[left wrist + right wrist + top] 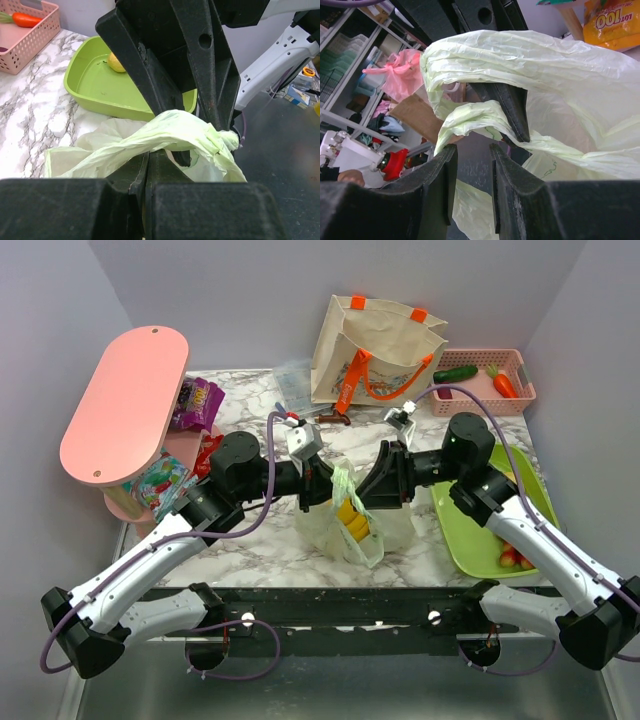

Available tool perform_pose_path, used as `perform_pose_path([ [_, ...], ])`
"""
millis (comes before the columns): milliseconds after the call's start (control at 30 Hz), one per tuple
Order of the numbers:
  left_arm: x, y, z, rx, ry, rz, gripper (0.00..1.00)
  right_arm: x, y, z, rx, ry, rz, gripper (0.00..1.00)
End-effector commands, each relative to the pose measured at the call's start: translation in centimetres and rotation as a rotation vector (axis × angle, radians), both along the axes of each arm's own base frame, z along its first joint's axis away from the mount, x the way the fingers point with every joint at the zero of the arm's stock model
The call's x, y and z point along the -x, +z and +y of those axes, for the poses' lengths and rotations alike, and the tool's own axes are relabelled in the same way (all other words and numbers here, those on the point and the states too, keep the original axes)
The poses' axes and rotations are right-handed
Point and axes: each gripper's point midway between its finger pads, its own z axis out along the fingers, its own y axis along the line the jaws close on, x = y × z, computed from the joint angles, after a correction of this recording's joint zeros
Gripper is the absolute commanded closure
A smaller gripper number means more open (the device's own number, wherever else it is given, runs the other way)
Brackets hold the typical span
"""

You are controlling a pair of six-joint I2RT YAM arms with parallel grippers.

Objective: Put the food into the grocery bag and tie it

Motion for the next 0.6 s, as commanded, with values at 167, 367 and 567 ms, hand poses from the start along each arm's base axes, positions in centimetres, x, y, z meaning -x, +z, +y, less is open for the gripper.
perform_pose_path([
  [167, 0.1, 2.1, -0.7, 0.045, -0.022, -0.012, 1.00, -0.8, -0.7, 1.1, -0.038, -0.056, -0.003, 0.59],
  [367, -0.2, 2.2, -0.9, 0.042, -0.017, 0.000, 1.00, -0.7, -1.2, 1.7, -0.045, -0.071, -0.009, 0.56],
  [567, -0.7, 2.0, -1.1, 0.026, -0.003, 0.019, 1.00, 0.1, -1.7, 2.1, -0.046, -0.045, -0.031, 0.50],
])
